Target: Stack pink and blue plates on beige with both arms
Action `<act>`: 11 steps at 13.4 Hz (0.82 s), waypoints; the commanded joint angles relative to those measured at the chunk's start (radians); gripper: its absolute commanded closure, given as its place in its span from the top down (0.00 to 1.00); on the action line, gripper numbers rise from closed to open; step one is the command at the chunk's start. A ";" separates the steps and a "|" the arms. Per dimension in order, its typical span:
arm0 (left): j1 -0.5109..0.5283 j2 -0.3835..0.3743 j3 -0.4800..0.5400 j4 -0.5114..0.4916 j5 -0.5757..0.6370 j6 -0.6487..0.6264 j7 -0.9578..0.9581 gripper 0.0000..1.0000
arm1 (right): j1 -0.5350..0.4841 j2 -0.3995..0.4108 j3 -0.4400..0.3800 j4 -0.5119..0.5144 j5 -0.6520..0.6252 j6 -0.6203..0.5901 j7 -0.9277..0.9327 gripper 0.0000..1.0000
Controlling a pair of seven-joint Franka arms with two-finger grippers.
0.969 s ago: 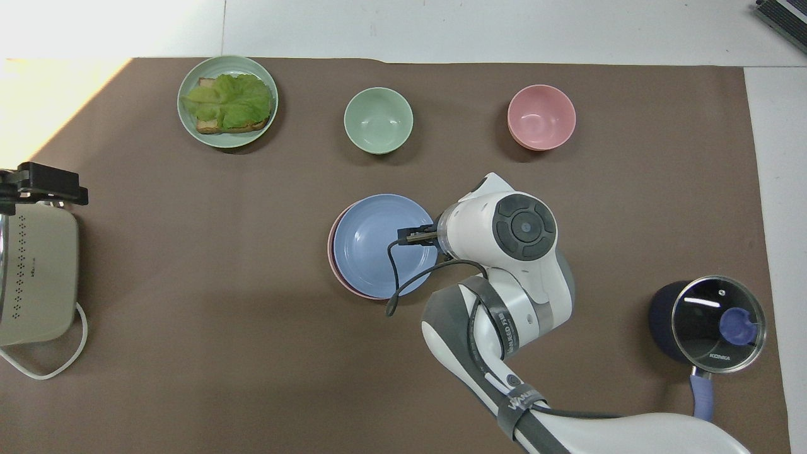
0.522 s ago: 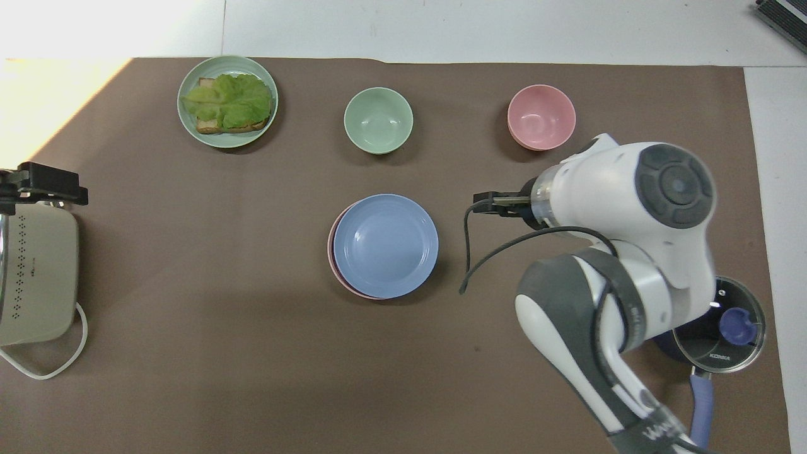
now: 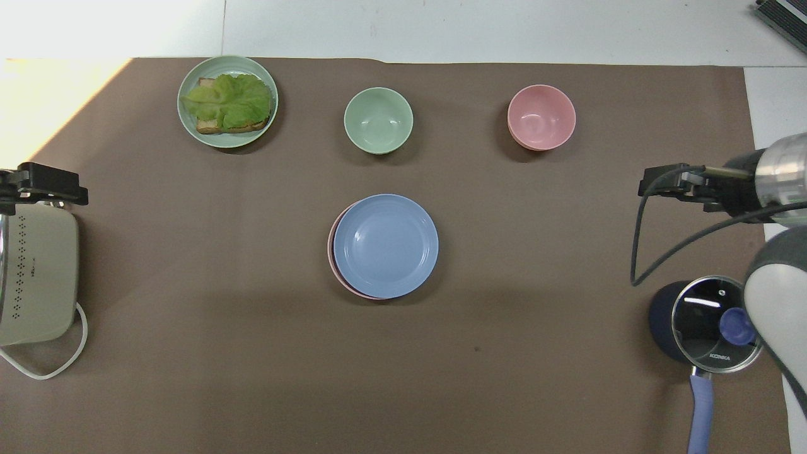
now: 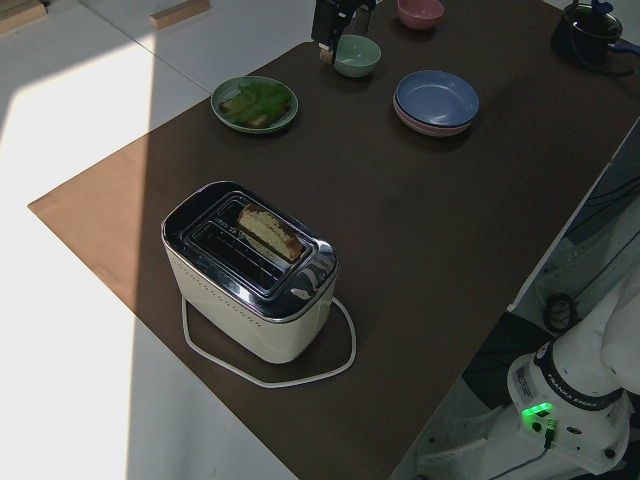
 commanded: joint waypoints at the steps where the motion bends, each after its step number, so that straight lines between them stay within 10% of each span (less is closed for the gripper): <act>1: 0.007 -0.005 -0.007 0.003 0.021 -0.016 0.004 1.00 | -0.032 0.048 0.019 0.148 -0.085 -0.130 -0.022 1.00; 4: 0.007 -0.003 -0.007 0.003 0.021 -0.016 0.004 1.00 | -0.029 0.127 0.019 0.314 -0.106 -0.318 -0.040 1.00; 11: 0.007 -0.005 -0.007 0.003 0.021 -0.016 0.004 1.00 | -0.013 0.098 0.027 0.284 -0.089 -0.329 -0.043 1.00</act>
